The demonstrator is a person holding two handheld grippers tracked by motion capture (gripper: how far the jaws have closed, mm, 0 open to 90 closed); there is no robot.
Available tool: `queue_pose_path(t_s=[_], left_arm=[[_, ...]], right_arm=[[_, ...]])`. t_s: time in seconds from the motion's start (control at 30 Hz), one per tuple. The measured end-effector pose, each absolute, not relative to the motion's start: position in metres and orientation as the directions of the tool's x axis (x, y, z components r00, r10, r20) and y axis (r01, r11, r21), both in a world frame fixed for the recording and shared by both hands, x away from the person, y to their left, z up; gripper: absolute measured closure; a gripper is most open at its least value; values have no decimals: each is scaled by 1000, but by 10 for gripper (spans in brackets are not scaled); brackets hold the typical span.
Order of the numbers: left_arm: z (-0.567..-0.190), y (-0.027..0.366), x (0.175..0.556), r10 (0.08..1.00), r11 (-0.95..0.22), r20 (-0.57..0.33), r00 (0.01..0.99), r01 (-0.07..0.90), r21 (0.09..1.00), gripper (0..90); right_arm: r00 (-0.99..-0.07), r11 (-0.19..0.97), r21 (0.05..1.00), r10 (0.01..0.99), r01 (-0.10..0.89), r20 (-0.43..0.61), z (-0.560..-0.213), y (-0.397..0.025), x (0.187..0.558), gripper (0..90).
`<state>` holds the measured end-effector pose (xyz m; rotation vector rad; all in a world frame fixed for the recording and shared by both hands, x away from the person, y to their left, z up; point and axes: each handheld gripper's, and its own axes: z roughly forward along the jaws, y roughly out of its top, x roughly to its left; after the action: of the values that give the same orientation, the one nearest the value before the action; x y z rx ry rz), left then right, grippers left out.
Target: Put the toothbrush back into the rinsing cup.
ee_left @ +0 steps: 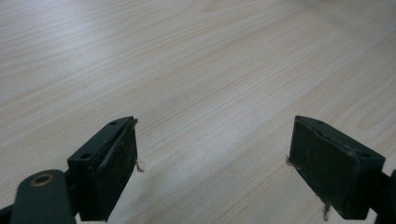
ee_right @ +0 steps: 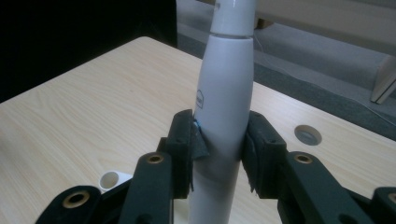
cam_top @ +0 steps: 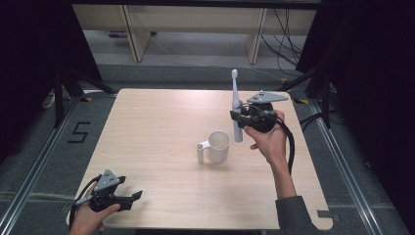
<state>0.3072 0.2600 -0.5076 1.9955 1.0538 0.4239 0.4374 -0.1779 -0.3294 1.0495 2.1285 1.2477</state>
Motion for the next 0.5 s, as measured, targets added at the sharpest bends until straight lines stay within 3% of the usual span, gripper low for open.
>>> queue_pose_path(t_s=[0.5], left_arm=[[-508, 260, 307, 803, -305, -82, 591, 525, 795, 149]], right_arm=[[-638, 288, 873, 769, 393, 34, -348, -145, 452, 667]])
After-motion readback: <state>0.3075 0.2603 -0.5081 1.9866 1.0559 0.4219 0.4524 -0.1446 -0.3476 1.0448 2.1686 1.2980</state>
